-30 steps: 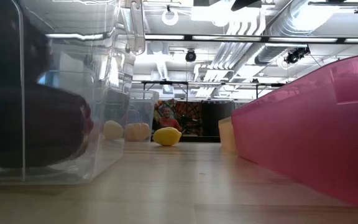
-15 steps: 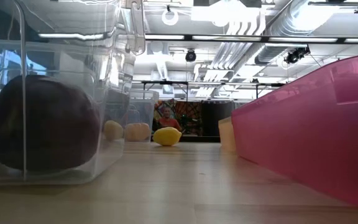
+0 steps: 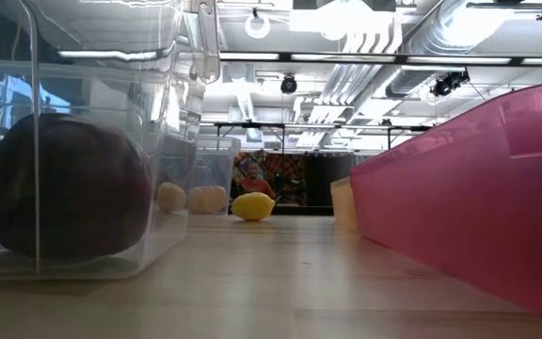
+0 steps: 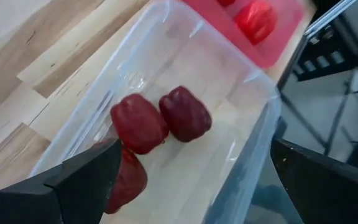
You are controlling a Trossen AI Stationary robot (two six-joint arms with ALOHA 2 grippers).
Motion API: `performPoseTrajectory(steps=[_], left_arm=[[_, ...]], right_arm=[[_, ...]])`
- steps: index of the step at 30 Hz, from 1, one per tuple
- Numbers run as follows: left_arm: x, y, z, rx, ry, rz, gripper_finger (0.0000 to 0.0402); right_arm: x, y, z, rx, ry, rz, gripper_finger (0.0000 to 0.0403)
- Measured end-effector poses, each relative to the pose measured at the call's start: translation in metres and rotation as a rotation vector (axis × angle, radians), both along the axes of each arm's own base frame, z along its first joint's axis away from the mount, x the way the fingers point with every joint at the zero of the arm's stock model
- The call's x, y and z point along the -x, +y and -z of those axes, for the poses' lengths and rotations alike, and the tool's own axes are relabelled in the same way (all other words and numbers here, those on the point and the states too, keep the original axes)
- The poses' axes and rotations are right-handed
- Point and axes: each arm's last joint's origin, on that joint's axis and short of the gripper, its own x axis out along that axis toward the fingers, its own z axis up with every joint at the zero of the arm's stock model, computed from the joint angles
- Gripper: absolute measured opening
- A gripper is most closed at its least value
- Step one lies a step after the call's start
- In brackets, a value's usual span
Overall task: Sort produce into baskets
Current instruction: Put the yellow lemon into the orange bin
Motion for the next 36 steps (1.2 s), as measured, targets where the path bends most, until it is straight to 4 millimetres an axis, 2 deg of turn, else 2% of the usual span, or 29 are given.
performPoseTrajectory(steps=[4, 8, 15, 20, 23, 27, 31, 36], left_arm=[[-0.007, -0.008, 0.01, -0.025, 0.036, 0.004, 0.0399], [-0.011, -0.005, 0.012, -0.029, 0.039, -0.013, 0.0399], [-0.008, 0.015, -0.002, -0.029, -0.015, -0.026, 0.0399], [-0.003, 0.031, -0.013, -0.041, -0.038, 0.041, 0.0399], [0.001, 0.042, -0.019, -0.093, -0.062, 0.092, 0.0399], [0.008, 0.059, -0.031, -0.182, -0.12, 0.156, 0.0399], [0.015, 0.079, -0.04, -0.307, -0.178, 0.127, 0.0399], [0.018, 0.1, -0.047, -0.481, -0.21, -0.031, 0.0399]], right_arm=[[-0.004, 0.002, 0.005, -0.048, 0.006, 0.033, 0.0385], [-0.009, 0.005, 0.01, -0.085, 0.014, 0.052, 0.0385], [-0.024, 0.007, 0.021, -0.089, 0.036, 0.067, 0.0385], [-0.052, -0.002, 0.027, -0.082, -0.019, 0.054, 0.0385], [-0.076, -0.019, 0.029, -0.085, -0.096, 0.06, 0.0385], [-0.104, -0.058, 0.041, -0.141, -0.131, 0.117, 0.0385], [-0.126, -0.101, 0.072, -0.189, -0.051, 0.194, 0.0385], [-0.146, -0.149, 0.114, -0.216, 0.033, 0.294, 0.0385]])
